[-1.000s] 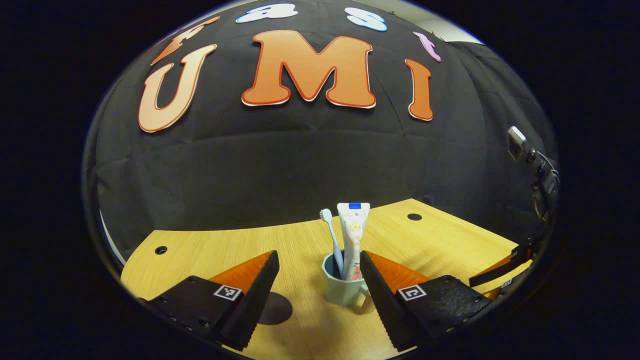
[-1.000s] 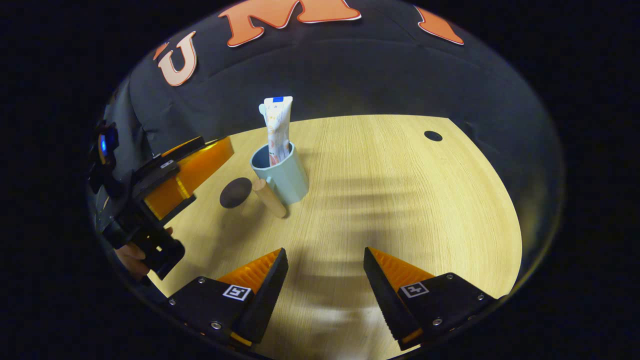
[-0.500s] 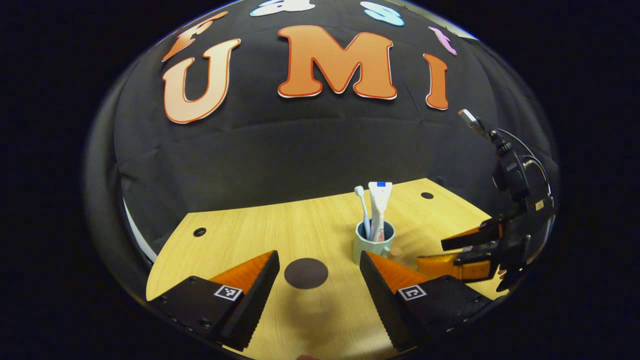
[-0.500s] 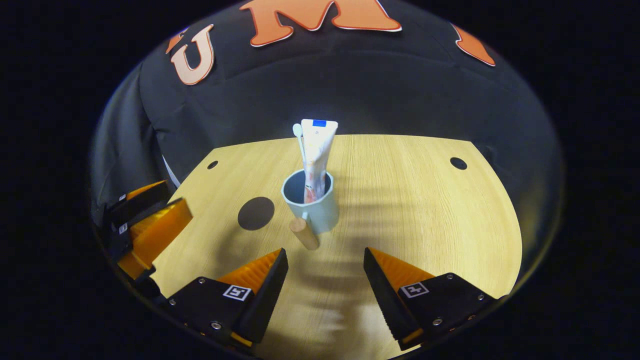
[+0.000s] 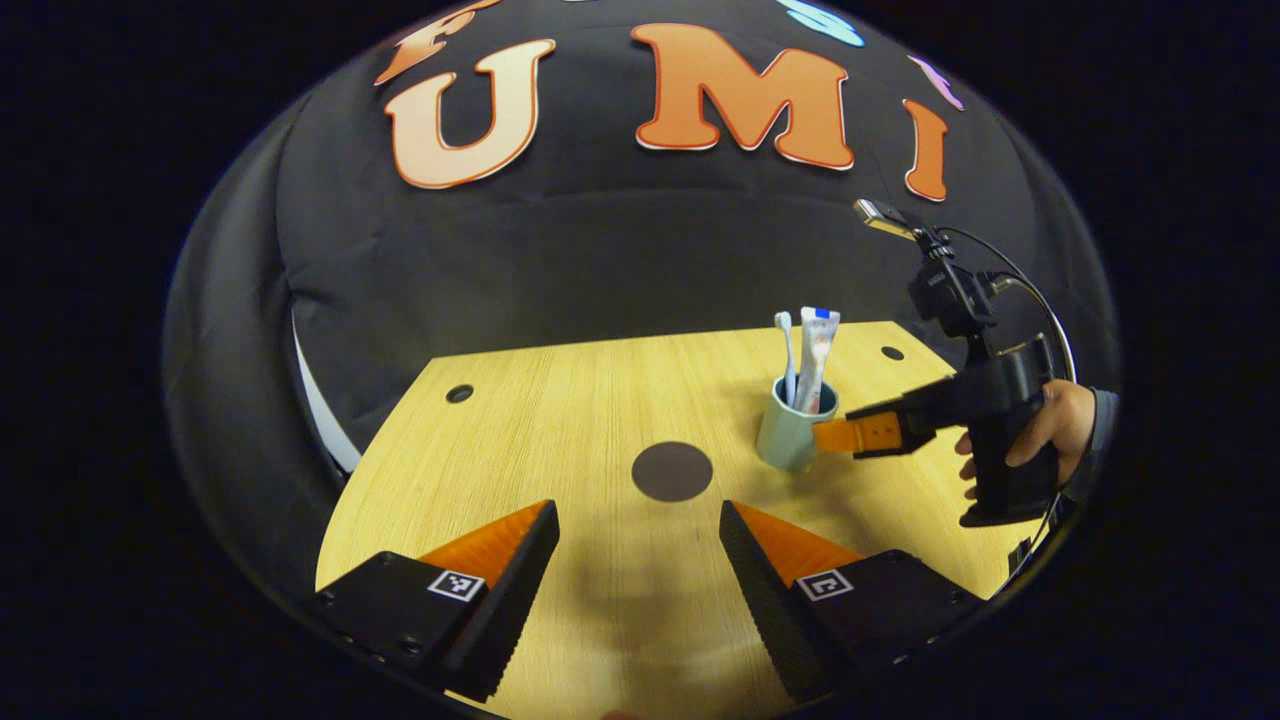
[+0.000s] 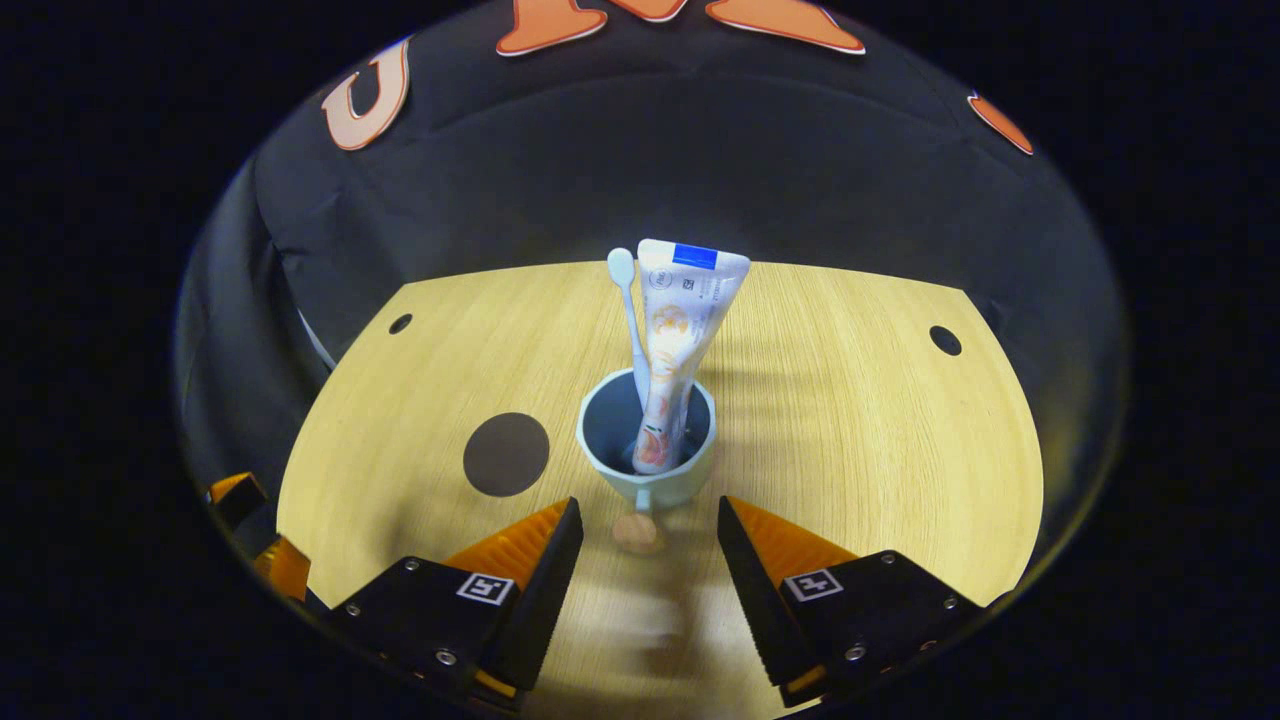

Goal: Put the toothbrush and toothpaste on the desktop into the cup, then pick up the cup and place it on the coaster on the desktop.

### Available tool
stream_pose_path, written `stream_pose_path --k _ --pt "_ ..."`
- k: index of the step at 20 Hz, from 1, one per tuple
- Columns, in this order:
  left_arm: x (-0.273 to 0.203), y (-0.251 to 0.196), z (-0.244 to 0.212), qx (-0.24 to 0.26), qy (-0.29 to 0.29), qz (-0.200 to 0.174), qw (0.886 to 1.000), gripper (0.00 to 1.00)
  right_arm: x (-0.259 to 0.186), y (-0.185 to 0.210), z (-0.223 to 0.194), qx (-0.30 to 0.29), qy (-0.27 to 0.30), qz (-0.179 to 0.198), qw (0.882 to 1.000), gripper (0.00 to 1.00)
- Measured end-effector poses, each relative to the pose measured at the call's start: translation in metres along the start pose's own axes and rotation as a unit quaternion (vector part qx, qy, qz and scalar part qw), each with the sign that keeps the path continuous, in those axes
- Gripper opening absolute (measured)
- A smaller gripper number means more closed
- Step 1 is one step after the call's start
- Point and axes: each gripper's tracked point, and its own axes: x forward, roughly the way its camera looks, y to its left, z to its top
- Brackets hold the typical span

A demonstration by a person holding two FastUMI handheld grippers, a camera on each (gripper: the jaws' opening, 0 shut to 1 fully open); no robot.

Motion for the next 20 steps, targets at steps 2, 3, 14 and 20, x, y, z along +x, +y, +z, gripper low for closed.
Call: stream_pose_path --k 2,3,14,20 --pt "0.0 0.004 -0.015 -0.014 0.03 0.003 0.999 0.97 0.011 0.002 -0.004 0.006 0.023 -0.004 1.0 0.78" --pt "-0.002 0.004 -0.022 -0.021 0.046 0.003 0.999 0.97 0.015 0.002 -0.007 0.008 0.033 -0.009 0.999 0.73" --pt "-0.007 0.007 -0.072 -0.077 0.131 -0.015 0.988 0.98 0.027 0.006 -0.014 0.017 0.06 -0.037 0.997 0.2" --pt "-0.023 0.005 -0.076 -0.088 0.137 -0.012 0.987 0.98 0.013 0.003 -0.01 -0.002 0.04 -0.019 0.999 0.15"
